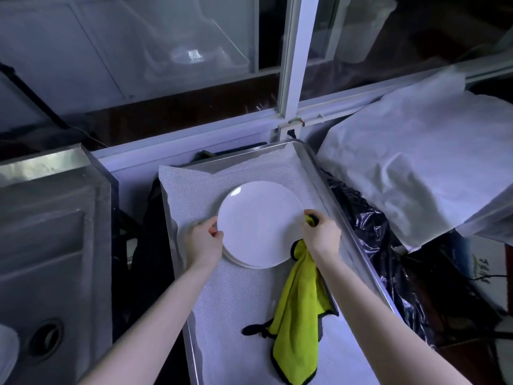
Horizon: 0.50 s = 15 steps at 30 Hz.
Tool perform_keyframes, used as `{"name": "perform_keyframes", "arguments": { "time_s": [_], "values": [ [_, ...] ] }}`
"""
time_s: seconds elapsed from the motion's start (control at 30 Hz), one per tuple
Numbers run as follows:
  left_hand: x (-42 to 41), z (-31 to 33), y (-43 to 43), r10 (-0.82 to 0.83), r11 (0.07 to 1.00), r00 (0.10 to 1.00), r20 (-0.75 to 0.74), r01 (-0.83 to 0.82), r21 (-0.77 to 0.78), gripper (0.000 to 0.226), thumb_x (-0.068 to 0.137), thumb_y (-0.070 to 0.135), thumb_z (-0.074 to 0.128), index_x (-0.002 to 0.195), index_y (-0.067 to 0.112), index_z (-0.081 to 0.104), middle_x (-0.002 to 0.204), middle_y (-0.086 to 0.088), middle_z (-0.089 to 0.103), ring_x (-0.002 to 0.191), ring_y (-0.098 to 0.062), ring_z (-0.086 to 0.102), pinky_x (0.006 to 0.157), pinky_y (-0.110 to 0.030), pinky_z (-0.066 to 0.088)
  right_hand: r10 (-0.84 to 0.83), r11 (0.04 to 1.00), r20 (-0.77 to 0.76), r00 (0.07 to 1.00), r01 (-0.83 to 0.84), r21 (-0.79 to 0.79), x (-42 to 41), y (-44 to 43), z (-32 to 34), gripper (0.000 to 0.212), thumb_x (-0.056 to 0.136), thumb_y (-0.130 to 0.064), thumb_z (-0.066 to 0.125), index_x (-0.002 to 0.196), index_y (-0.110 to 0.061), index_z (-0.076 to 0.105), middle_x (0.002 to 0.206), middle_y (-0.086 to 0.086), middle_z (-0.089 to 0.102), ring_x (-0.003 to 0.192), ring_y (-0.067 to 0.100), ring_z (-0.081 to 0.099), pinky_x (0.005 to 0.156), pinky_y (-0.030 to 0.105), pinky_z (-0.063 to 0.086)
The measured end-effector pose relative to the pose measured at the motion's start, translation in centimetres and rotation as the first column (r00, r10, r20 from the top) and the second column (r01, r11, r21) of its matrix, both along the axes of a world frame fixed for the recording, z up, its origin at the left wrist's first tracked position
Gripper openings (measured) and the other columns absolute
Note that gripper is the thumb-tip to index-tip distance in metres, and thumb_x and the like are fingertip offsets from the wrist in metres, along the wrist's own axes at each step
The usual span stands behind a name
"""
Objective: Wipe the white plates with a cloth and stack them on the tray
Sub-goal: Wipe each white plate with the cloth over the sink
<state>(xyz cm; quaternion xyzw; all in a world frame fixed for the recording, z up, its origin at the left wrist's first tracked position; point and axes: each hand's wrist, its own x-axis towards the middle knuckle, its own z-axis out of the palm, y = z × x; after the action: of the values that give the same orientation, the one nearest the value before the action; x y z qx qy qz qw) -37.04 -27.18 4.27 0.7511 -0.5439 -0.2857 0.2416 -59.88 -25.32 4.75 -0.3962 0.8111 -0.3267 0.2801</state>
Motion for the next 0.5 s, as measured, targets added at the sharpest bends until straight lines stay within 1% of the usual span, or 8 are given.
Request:
{"name": "perform_keyframes", "arguments": {
  "time_s": [0.03,0.1,0.17,0.23,0.33,0.4,0.43,0.5],
  "values": [
    [0.0,0.0,0.0,-0.001,1.0,1.0,0.006,0.001,-0.003,0.03,0.092,0.005,0.065,0.116,0.02,0.075,0.096,-0.006,0.068,0.083,-0.018,0.059,0.07,-0.02,0.038,0.007,1.0,-0.003,1.0,-0.007,0.001,-0.1,0.1,0.1,0.032,0.084,-0.005,0.057,0.109,-0.018,0.073,0.086,0.008,0.071,0.072,0.023,0.056,0.065,0.028,0.044],
    [0.0,-0.2,0.1,-0.003,1.0,1.0,0.019,0.003,-0.004,0.03,0.093,0.007,0.065,0.118,0.021,0.074,0.099,-0.006,0.068,0.083,-0.016,0.057,0.062,-0.013,0.033,0.032,0.999,0.003,0.999,-0.032,0.013,-0.3,0.1,0.3,0.031,0.084,-0.004,0.056,0.106,-0.016,0.073,0.088,0.013,0.073,0.075,0.032,0.062,0.068,0.034,0.05],
    [0.0,-0.3,0.1,0.001,1.0,1.0,0.013,-0.001,0.009,0.031,0.094,0.008,0.064,0.12,0.021,0.073,0.102,-0.006,0.068,0.085,-0.015,0.056,0.064,-0.014,0.032,0.067,0.997,0.016,0.998,-0.067,0.034,-0.6,0.1,0.5,0.031,0.085,-0.004,0.055,0.109,-0.014,0.072,0.084,0.012,0.072,0.078,0.033,0.064,0.07,0.036,0.052],
    [0.2,-0.3,0.1,0.007,0.999,0.999,-0.032,-0.006,0.034,0.034,0.094,0.009,0.064,0.126,0.019,0.07,0.104,-0.007,0.068,0.089,-0.018,0.058,0.075,-0.019,0.036,0.066,0.997,0.025,0.998,-0.067,0.043,-0.7,0.2,0.8,0.036,0.088,-0.008,0.056,0.12,-0.018,0.069,0.088,0.005,0.071,0.078,0.025,0.063,0.068,0.03,0.048],
    [1.0,0.1,0.3,0.031,0.999,0.99,-0.139,-0.026,0.037,0.041,0.093,0.014,0.067,0.134,0.019,0.064,0.104,-0.004,0.067,0.093,-0.019,0.06,0.084,-0.026,0.042,0.043,0.998,-0.001,0.999,-0.043,-0.04,0.3,0.9,1.8,0.037,0.091,-0.014,0.059,0.127,-0.019,0.065,0.108,0.006,0.072,0.101,0.024,0.064,0.079,0.024,0.042],
    [2.1,0.7,0.8,0.036,0.999,0.982,-0.187,-0.033,0.019,0.04,0.093,0.02,0.069,0.133,0.022,0.064,0.102,0.001,0.067,0.09,-0.015,0.061,0.079,-0.022,0.042,0.071,0.987,0.03,0.997,-0.066,-0.147,2.0,1.9,3.1,0.033,0.091,-0.016,0.063,0.124,-0.018,0.067,0.111,0.004,0.071,0.106,0.019,0.063,0.079,0.013,0.037],
    [2.4,1.1,1.1,0.031,1.0,0.975,-0.221,-0.031,0.006,0.037,0.093,0.021,0.07,0.13,0.024,0.066,0.099,0.004,0.067,0.087,-0.011,0.061,0.074,-0.018,0.042,0.104,0.977,0.059,0.993,-0.091,-0.191,2.8,2.3,3.8,0.031,0.091,-0.017,0.064,0.122,-0.019,0.068,0.11,0.001,0.071,0.105,0.015,0.063,0.078,0.009,0.036],
    [3.5,2.4,2.1,0.04,0.999,0.94,-0.339,-0.048,-0.016,0.029,0.092,0.02,0.071,0.12,0.026,0.07,0.093,0.008,0.067,0.083,-0.008,0.062,0.067,-0.012,0.044,0.185,0.953,0.088,0.979,-0.157,-0.259,4.9,3.0,5.8,0.029,0.09,-0.018,0.066,0.119,-0.023,0.069,0.108,-0.007,0.07,0.101,0.005,0.061,0.077,0.002,0.037]
  ]
}}
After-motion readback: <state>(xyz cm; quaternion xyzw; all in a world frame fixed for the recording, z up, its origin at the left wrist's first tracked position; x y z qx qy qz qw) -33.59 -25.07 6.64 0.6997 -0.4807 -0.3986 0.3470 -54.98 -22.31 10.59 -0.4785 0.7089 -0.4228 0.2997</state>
